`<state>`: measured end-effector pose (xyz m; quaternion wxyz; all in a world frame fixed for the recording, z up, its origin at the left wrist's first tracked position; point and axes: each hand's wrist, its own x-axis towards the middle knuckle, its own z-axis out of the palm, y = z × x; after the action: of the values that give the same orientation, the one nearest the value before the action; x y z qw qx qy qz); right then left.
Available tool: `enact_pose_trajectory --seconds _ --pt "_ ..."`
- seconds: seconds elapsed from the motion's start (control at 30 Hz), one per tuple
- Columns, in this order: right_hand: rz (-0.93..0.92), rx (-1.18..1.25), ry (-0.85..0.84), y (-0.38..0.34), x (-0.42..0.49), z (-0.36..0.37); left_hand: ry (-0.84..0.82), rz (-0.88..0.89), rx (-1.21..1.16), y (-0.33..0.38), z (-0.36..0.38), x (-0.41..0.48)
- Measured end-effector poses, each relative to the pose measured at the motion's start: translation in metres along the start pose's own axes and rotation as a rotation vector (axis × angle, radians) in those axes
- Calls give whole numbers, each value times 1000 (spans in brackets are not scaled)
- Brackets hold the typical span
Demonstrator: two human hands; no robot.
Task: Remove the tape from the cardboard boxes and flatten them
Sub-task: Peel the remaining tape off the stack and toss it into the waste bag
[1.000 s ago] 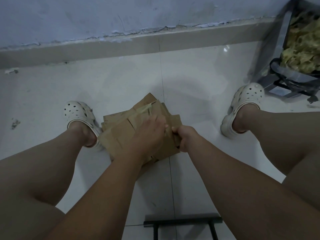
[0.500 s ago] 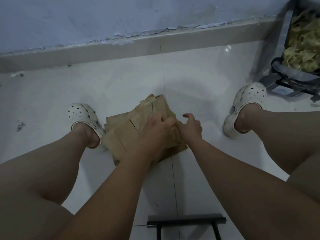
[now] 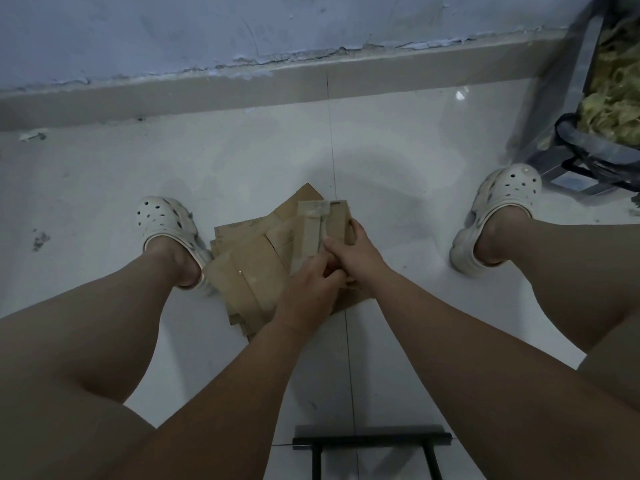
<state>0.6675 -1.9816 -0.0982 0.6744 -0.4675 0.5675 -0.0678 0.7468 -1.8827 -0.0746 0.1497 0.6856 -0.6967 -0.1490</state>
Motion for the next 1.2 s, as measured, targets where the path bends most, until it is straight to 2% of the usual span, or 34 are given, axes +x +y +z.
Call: enact_pose_trajectory --seconds 0.07,0.13,0.3,0.43,0.57,0.67,0.87,1.03,1.2 --pt "28 8 -10 -2 2 2 34 -5 -27 -1 3 1" --pt "77 42 -34 -5 4 3 48 -128 -145 -3 6 2" --pt "115 135 -33 -6 8 -7 45 -203 -164 10 14 0" --pt "114 173 -46 3 8 -8 110 -495 -381 21 16 -8" --pt "96 180 -51 5 6 -4 246 -676 -393 24 19 -10" --pt "108 176 -54 3 5 -4 284 -807 -402 23 16 -2" --pt "91 149 -27 3 3 -5 255 -796 -410 13 11 3" --pt "25 66 43 7 3 -5 202 -731 -544 6 -2 8" --pt "-93 -7 63 24 -4 -1 144 -809 -630 -6 -12 16"
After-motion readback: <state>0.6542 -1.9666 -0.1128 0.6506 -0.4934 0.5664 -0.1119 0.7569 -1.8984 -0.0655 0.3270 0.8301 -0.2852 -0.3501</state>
